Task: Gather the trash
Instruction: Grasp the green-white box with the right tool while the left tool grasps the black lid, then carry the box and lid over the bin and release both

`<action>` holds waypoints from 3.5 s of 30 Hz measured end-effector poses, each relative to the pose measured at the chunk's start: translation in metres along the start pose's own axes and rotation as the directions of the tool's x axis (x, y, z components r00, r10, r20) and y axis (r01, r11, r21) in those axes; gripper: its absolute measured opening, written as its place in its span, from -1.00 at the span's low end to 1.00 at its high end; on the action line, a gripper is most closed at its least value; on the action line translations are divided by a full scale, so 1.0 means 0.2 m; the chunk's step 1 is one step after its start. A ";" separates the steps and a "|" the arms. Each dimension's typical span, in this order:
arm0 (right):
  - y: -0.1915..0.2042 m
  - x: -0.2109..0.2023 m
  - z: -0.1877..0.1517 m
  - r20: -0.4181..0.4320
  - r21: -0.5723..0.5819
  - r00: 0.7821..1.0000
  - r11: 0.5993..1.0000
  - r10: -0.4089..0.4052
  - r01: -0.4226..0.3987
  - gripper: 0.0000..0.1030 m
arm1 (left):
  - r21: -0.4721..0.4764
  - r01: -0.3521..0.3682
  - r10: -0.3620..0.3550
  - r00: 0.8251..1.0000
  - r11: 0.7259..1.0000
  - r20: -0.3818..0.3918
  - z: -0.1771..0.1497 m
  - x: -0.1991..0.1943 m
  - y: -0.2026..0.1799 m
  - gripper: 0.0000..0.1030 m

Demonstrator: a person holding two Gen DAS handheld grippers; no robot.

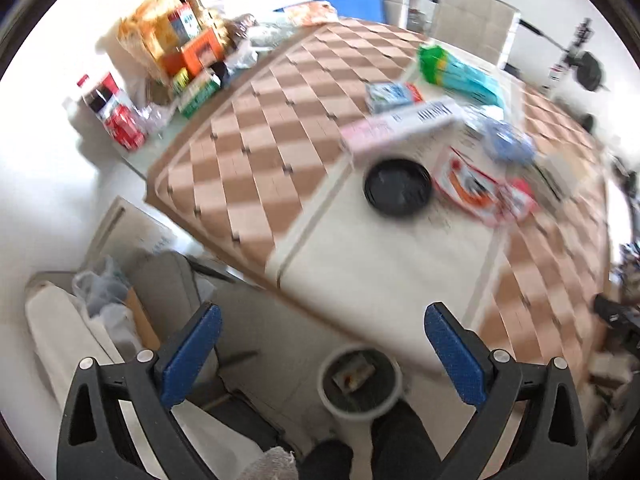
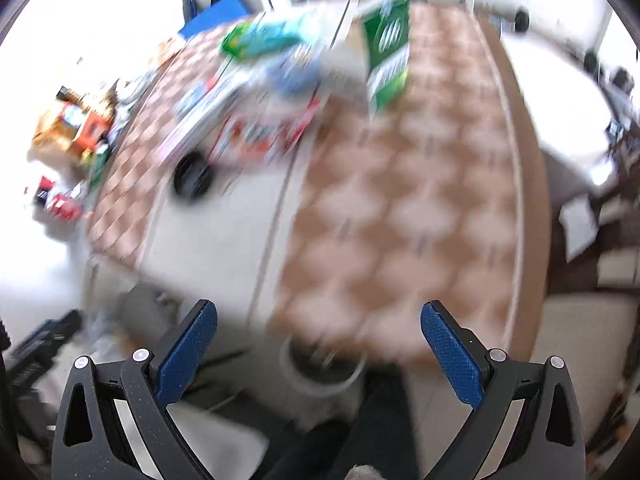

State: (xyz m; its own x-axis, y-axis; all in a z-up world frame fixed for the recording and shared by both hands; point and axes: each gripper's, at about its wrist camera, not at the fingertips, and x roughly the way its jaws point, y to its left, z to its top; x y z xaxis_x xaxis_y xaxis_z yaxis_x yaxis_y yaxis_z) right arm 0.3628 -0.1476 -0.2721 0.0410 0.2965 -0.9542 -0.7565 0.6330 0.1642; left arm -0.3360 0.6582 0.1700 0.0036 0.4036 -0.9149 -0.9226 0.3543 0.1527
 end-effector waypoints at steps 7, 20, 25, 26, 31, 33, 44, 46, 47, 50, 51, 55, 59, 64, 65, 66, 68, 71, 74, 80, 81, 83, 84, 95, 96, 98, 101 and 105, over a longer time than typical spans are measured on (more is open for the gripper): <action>-0.23 0.45 0.53 0.114 -0.134 0.993 0.990 -0.024 0.039 1.00 | 0.004 -0.141 0.141 0.990 0.990 0.007 0.24 0.33 -0.42 1.00; -0.10 0.86 0.96 0.182 -0.386 0.977 0.922 0.108 -0.030 0.99 | -0.057 -0.125 0.120 0.989 0.990 -0.092 0.32 0.50 -0.58 1.00; -0.04 0.87 1.05 0.154 -0.318 0.984 0.947 0.089 -0.036 0.84 | -0.118 -0.019 -0.005 0.979 0.993 -0.203 0.33 0.57 -0.58 1.00; -0.03 0.86 1.06 0.146 -0.304 0.985 0.952 0.088 -0.040 0.83 | -0.130 0.007 -0.036 0.974 0.992 -0.226 0.34 0.60 -0.58 1.00; -0.02 0.84 1.10 0.098 -0.176 0.995 0.984 0.033 -0.016 0.82 | -0.122 0.056 -0.088 0.956 0.991 -0.280 0.41 0.69 -0.71 1.00; -0.03 0.83 1.11 0.096 -0.135 0.995 0.991 0.028 -0.015 0.81 | -0.116 0.047 -0.080 0.950 0.992 -0.300 0.43 0.73 -0.74 1.00; -0.08 0.83 1.06 0.073 -0.090 0.997 0.996 0.026 -0.019 0.80 | -0.119 0.110 -0.138 0.956 0.987 -0.261 0.45 0.66 -0.78 -0.79; -0.09 0.78 1.01 0.073 -0.084 0.997 0.996 0.031 -0.025 0.79 | -0.089 0.100 -0.119 0.963 0.991 -0.244 0.42 0.62 -0.78 -0.83; -0.09 0.77 1.00 0.075 -0.082 0.997 0.996 0.027 -0.021 0.79 | -0.077 0.093 -0.109 0.966 0.993 -0.235 0.41 0.62 -0.76 -0.87; -0.09 0.70 0.95 0.081 -0.071 0.996 0.997 0.037 -0.031 0.79 | -0.041 0.061 -0.068 0.976 0.997 -0.205 0.37 0.58 -0.68 -0.91; -0.09 0.69 0.93 0.084 -0.066 0.996 0.997 0.035 -0.029 0.79 | -0.029 0.050 -0.054 0.980 0.998 -0.193 0.36 0.56 -0.65 -0.91; -0.08 0.59 0.87 0.108 -0.053 0.993 0.998 0.037 -0.032 0.78 | 0.024 0.024 -0.021 0.992 0.999 -0.128 0.25 0.41 -0.58 -0.91; -0.06 0.47 0.76 0.122 -0.032 0.991 0.998 0.049 -0.045 0.78 | 0.057 0.034 -0.030 0.997 0.998 -0.072 0.12 0.22 -0.40 -0.91; 0.02 0.31 0.51 0.136 -0.022 0.989 0.998 0.056 -0.054 0.78 | 0.095 0.064 -0.063 0.998 0.993 -0.014 -0.02 0.04 -0.38 -0.91; 0.05 0.27 0.44 0.136 -0.018 0.989 0.998 0.064 -0.062 0.78 | 0.102 0.076 -0.076 0.997 0.992 -0.001 -0.07 0.00 -0.32 -0.91; 0.08 0.24 0.37 0.137 -0.017 0.988 0.998 0.067 -0.065 0.78 | 0.103 0.086 -0.087 0.996 0.991 0.004 -0.10 -0.02 -0.25 -0.91; 0.11 0.18 0.23 0.137 -0.016 0.988 0.998 0.067 -0.066 0.78 | 0.106 0.104 -0.106 0.994 0.989 0.012 -0.20 -0.08 -0.20 -0.91; 0.20 0.10 -0.05 0.120 -0.013 0.990 0.997 0.077 -0.076 0.78 | 0.110 0.133 -0.134 0.991 0.985 0.001 -0.27 -0.10 0.02 -0.91; 0.30 0.05 -0.34 0.081 -0.011 0.992 0.996 0.094 -0.094 0.78 | 0.106 0.161 -0.157 0.987 0.981 -0.041 -0.43 -0.10 0.18 -0.91; 0.40 0.16 -0.83 -0.062 -0.048 0.995 0.996 0.078 -0.081 0.78 | 0.062 0.206 -0.189 0.960 0.977 -0.208 -0.79 0.05 0.21 -0.91; 0.40 0.22 -0.91 -0.097 -0.045 0.992 0.996 0.076 -0.081 0.78 | 0.045 0.218 -0.201 0.949 0.975 -0.241 -0.84 0.11 0.21 -0.91; 0.40 0.33 -1.03 -0.152 -0.046 0.986 0.996 0.065 -0.073 0.78 | 0.025 0.229 -0.213 0.936 0.973 -0.281 -0.89 0.20 0.20 -0.91; 0.40 0.40 -1.09 -0.175 -0.048 0.983 0.997 0.056 -0.066 0.78 | 0.012 0.237 -0.221 0.921 0.971 -0.321 -0.91 0.30 0.20 -0.91; 0.24 1.52 -1.44 -0.329 -0.024 0.944 1.000 -0.014 0.007 0.78 | -0.087 0.316 -0.311 0.782 0.945 -0.541 -1.20 1.42 -0.04 -0.91; 0.23 1.65 -1.47 -0.339 -0.028 0.941 1.000 -0.017 0.008 0.78 | -0.083 0.315 -0.307 0.773 0.945 -0.556 -1.21 1.50 -0.03 -0.91; 0.19 1.84 -1.52 -0.357 -0.027 0.934 1.000 -0.020 0.011 0.78 | -0.074 0.319 -0.300 0.750 0.945 -0.590 -1.24 1.68 -0.03 -0.91; 0.14 2.12 -1.62 -0.392 -0.048 0.920 0.999 -0.024 0.005 0.78 | -0.067 0.332 -0.297 0.715 0.941 -0.633 -1.35 1.85 -0.10 -0.91; 0.08 2.36 -1.69 -0.430 -0.082 0.902 0.997 -0.032 -0.004 0.78 | -0.037 0.321 -0.266 0.707 0.946 -0.655 -1.42 1.97 -0.14 -0.83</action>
State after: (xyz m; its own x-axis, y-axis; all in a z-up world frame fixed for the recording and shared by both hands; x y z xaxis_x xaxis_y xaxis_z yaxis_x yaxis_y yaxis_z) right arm 0.1490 -0.2391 -0.8043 -0.2201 -0.0604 -0.9736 -0.8077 0.5710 0.1472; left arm -0.4189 0.5673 -0.3018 -0.0052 -0.3615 -0.9323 -0.8862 0.4337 -0.1632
